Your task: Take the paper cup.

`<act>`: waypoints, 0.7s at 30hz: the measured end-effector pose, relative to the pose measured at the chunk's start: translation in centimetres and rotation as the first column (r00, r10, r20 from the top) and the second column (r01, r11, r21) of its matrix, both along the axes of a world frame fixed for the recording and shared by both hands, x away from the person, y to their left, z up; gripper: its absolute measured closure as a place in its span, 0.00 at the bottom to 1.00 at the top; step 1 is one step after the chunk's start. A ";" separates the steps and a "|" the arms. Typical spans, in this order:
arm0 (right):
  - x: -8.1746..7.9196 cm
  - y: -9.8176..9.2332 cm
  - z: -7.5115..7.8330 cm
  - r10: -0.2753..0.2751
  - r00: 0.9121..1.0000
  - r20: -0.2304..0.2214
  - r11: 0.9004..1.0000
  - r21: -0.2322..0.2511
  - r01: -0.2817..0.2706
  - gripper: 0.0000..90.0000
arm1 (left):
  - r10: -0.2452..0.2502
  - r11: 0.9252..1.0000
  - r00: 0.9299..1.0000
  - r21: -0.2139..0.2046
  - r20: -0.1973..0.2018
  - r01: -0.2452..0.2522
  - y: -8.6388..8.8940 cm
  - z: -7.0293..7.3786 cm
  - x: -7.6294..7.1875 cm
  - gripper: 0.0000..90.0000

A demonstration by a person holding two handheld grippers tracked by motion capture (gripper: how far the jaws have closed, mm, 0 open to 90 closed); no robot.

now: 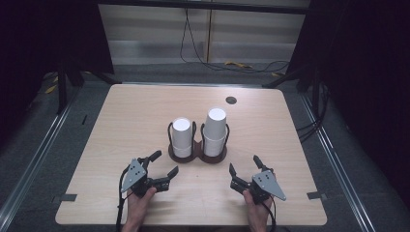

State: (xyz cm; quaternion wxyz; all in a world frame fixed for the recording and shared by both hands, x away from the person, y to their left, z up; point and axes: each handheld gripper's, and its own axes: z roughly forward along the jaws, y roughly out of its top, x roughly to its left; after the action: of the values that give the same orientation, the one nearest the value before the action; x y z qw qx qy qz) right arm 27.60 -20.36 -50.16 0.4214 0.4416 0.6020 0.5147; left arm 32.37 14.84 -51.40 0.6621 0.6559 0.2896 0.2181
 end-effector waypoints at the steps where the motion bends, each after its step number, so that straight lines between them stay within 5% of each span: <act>1: 0.0 0.0 0.0 0.002 1.000 -0.002 1.000 0.003 -0.002 0.14 | 0.005 1.000 1.000 0.000 -0.001 -0.005 0.0 0.0 0.0 0.17; 21: 0.0 -0.4 0.0 0.020 1.000 0.001 0.999 0.038 -0.020 0.14 | -0.051 0.997 0.999 0.062 0.004 0.051 0.3 2.1 0.6 0.17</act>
State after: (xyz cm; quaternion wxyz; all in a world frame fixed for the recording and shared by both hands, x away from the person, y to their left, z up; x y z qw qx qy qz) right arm 27.56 -20.80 -50.19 0.4080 0.4434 0.5962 0.5305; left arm 32.97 15.18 -49.27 0.6477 0.6826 0.2641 0.2118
